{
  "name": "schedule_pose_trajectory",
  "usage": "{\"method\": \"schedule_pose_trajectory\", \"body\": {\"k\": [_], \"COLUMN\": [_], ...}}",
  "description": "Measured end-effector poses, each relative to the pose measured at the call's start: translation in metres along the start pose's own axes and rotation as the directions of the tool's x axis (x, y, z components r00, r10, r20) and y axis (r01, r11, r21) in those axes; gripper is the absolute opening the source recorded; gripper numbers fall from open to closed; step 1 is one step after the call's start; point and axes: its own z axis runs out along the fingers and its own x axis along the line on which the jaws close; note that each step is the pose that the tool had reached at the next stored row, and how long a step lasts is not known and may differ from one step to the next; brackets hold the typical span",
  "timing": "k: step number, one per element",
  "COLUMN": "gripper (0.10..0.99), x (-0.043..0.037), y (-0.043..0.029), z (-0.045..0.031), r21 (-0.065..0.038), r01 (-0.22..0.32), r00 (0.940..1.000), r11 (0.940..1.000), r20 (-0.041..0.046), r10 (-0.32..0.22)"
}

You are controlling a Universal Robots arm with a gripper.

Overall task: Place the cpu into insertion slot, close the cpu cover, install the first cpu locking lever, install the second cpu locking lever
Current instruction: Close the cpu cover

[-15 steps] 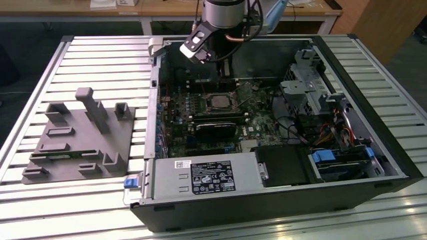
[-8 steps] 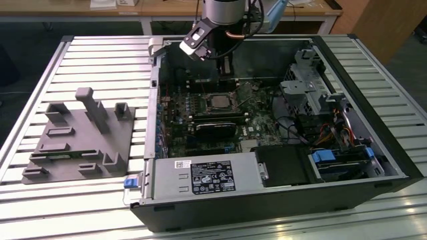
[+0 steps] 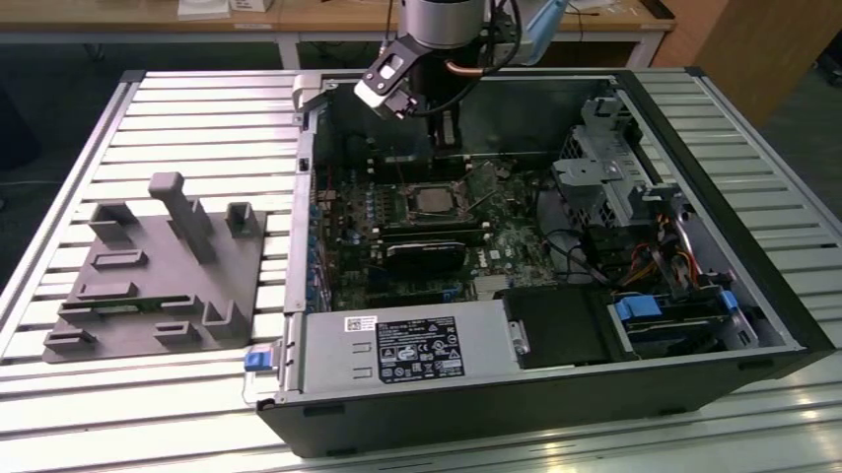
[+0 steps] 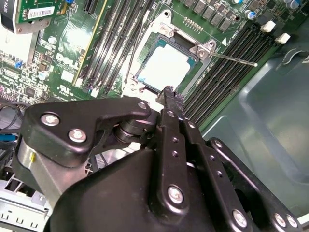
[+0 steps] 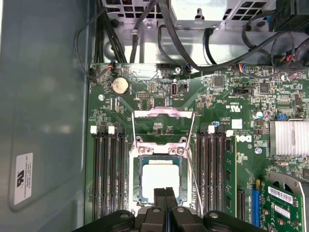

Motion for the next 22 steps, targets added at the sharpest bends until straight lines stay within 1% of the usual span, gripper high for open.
{"method": "schedule_pose_trajectory", "body": {"k": [15, 22], "gripper": [0.106, 0.106], "x": [0.0001, 0.0001], "y": [0.0125, 0.0221], "z": [0.0009, 0.0015], "r21": [0.000, 0.000], "r01": [0.000, 0.000], "r00": [1.0000, 1.0000], "r11": [1.0000, 1.0000], "r20": [-0.0002, -0.0002], "r10": [0.000, 0.000]}}
